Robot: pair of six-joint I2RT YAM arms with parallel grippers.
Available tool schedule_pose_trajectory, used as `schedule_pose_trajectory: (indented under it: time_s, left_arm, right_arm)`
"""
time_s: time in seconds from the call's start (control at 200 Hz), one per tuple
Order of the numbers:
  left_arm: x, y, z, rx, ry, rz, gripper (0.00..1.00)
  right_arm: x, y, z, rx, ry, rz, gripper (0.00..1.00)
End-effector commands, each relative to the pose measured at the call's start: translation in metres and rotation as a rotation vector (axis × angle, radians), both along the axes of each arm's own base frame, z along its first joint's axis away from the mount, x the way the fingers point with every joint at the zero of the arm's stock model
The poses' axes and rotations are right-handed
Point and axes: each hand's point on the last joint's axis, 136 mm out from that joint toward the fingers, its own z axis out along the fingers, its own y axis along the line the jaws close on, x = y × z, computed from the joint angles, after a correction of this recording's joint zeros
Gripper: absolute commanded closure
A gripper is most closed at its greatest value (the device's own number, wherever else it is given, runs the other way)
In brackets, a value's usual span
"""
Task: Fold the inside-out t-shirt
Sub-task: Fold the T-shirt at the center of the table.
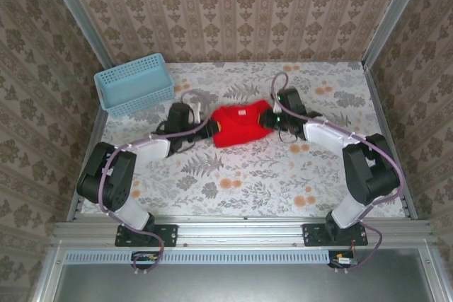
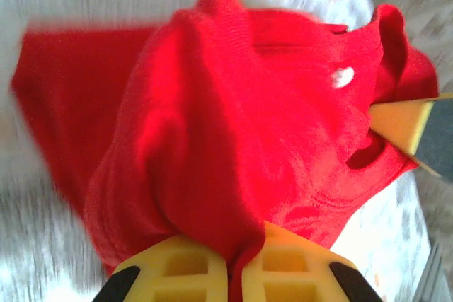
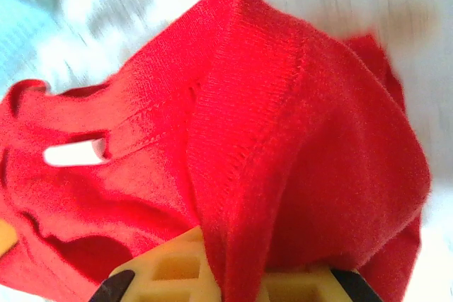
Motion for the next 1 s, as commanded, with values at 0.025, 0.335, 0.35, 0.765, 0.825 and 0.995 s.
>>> schedule_pose_trajectory:
  time_s: [0.025, 0.335, 0.35, 0.765, 0.825, 0.995]
  left_arm:
    - [-0.027, -0.017, 0.042, -0.083, -0.134, -0.033, 1.00]
    - [-0.041, -0.007, 0.030, 0.034, -0.137, 0.020, 1.00]
    - [-0.038, -0.007, 0.030, 0.035, -0.140, 0.022, 1.00]
    - [0.010, -0.011, 0.001, 0.099, -0.067, 0.053, 1.00]
    - [0.012, -0.010, -0.008, 0.109, -0.042, 0.065, 1.00]
    - [0.017, 0.000, -0.032, 0.168, 0.020, 0.114, 1.00]
  right_arm:
    - [-0.032, -0.001, 0.029, 0.063, -0.093, -0.013, 1.00]
    - [-0.063, -0.013, 0.031, -0.011, -0.109, -0.054, 0.99]
    - [-0.061, -0.013, 0.032, -0.015, -0.114, -0.053, 0.99]
    - [-0.023, -0.037, -0.006, -0.159, -0.035, -0.136, 1.00]
    - [-0.019, -0.039, -0.012, -0.167, -0.022, -0.139, 1.00]
    - [-0.010, -0.039, -0.022, -0.182, -0.004, -0.138, 0.95]
